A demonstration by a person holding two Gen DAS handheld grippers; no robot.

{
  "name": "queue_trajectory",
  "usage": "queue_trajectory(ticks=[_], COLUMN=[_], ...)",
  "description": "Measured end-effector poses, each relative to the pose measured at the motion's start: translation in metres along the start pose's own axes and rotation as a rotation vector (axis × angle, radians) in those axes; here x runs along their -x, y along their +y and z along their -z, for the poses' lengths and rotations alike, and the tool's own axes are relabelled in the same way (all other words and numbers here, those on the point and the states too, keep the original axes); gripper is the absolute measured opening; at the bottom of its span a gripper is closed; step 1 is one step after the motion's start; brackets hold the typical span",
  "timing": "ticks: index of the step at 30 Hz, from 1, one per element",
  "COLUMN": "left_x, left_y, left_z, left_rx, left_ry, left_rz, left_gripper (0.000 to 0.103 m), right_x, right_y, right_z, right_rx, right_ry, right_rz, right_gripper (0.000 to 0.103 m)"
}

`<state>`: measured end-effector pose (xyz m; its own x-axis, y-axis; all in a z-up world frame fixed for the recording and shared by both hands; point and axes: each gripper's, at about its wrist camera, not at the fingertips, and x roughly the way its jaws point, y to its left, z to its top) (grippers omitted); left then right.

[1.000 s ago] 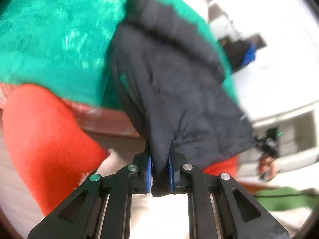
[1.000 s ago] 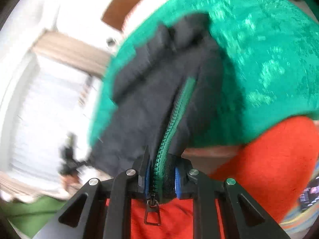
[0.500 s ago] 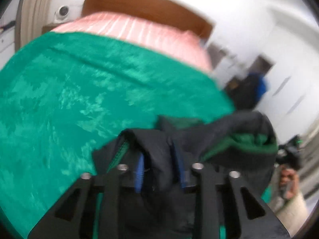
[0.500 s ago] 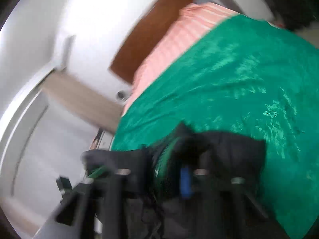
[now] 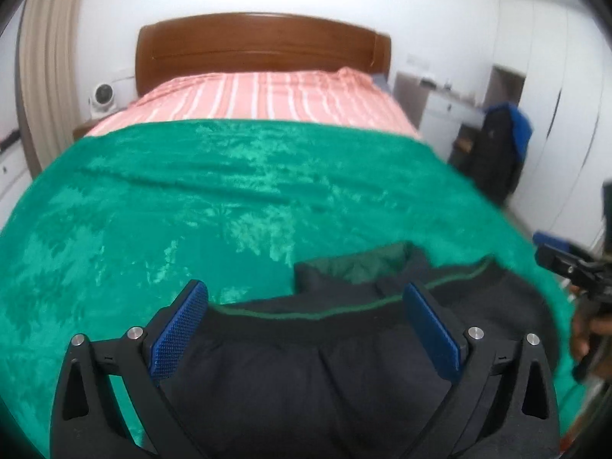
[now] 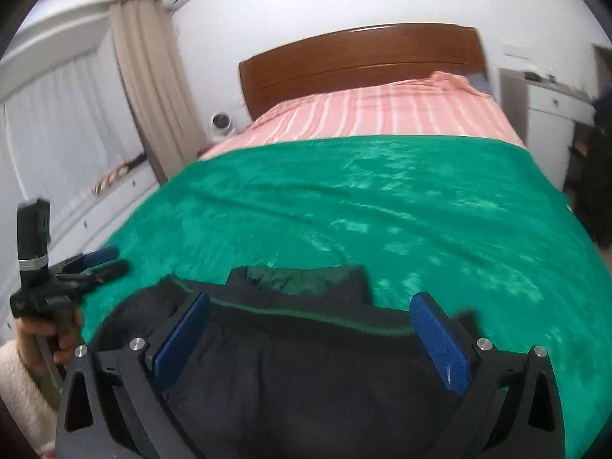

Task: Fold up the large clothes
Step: 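Lift the hem with both grippers, fold it over toward the collar, release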

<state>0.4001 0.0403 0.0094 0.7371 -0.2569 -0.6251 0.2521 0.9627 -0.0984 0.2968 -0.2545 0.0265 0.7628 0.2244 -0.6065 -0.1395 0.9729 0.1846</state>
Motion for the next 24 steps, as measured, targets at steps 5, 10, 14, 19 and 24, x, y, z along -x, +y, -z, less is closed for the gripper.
queue_trajectory(ticks=[5, 10, 14, 19, 24], left_x=[-0.068, -0.071, -0.078, -0.091, -0.096], left_y=[0.062, 0.106, 0.101, 0.104, 0.101], left_z=[0.063, 0.096, 0.1, 0.104, 0.104], left_rx=[0.194, 0.397, 0.385, 0.392, 0.388], left_ry=[0.121, 0.059, 0.057, 0.054, 0.064], left_rz=[-0.054, 0.046, 0.027, 0.034, 0.023], left_gripper=[0.102, 0.103, 0.103, 0.103, 0.103], right_x=[-0.095, -0.095, -0.11, -0.11, -0.108], right_y=[-0.024, -0.037, -0.05, -0.051, -0.055], right_z=[0.062, 0.082, 0.086, 0.086, 0.087], right_rx=[-0.074, -0.137, -0.176, -0.214, -0.244], right_ry=[0.14, -0.009, -0.005, -0.016, -0.017], right_rz=[0.04, -0.038, -0.078, -0.119, -0.151], right_gripper=[0.103, 0.102, 0.102, 0.102, 0.102])
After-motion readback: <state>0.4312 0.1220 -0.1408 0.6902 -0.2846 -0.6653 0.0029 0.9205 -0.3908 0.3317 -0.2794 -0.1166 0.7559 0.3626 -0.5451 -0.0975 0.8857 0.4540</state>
